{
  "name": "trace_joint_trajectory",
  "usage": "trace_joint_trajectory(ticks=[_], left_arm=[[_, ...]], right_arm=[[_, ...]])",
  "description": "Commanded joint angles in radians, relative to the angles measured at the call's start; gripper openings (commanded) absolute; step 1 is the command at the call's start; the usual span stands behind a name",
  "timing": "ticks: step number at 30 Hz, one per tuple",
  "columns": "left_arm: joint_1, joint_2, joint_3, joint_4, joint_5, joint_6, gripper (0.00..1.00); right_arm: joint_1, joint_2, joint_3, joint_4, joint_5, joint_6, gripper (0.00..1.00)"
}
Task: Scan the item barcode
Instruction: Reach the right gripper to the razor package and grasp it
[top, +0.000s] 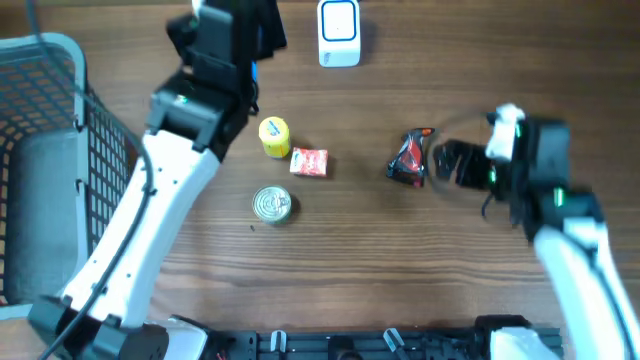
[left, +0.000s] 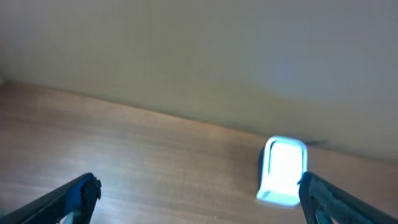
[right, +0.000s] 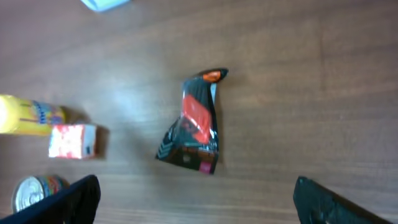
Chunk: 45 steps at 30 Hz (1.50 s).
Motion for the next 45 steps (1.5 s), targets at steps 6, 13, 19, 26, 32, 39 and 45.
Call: trace_joint_trajectory(ticks=[6, 13, 19, 26, 32, 39, 45], left_arm=[[0.004, -0.228, -0.318, 0.098, 0.058, 0.021, 1.00], [0.003, -0.554, -0.578, 0.147, 0.174, 0.003, 1.00], [0.002, -0.643, -0.704, 0.135, 0.175, -0.047, 1.00], [0.001, -0.639, -0.705, 0.108, 0.202, -0.074, 1.00], [0.001, -0.639, -0.705, 0.089, 0.204, -0.074, 1.00], [0.001, -0.637, -0.705, 0.078, 0.204, -0.074, 1.00], [0.001, -0.616, -0.705, 0.059, 0.204, -0.077, 1.00]], right_arm=[[0.004, 0.280, 0.291, -0.124, -0.301, -0.071, 1.00], [0.092, 0.330, 0.285, -0.095, 0.054, 0.053, 1.00], [0.264, 0.439, 0.285, -0.090, 0.414, 0.253, 1.00], [0.294, 0.617, 0.285, -0.036, 0.463, 0.393, 0.95], [0.294, 0.740, 0.285, 0.029, 0.423, 0.394, 0.91], [0.294, 0.750, 0.285, 0.058, 0.408, 0.395, 0.51], [0.294, 0.750, 0.285, 0.067, 0.409, 0.395, 0.36]])
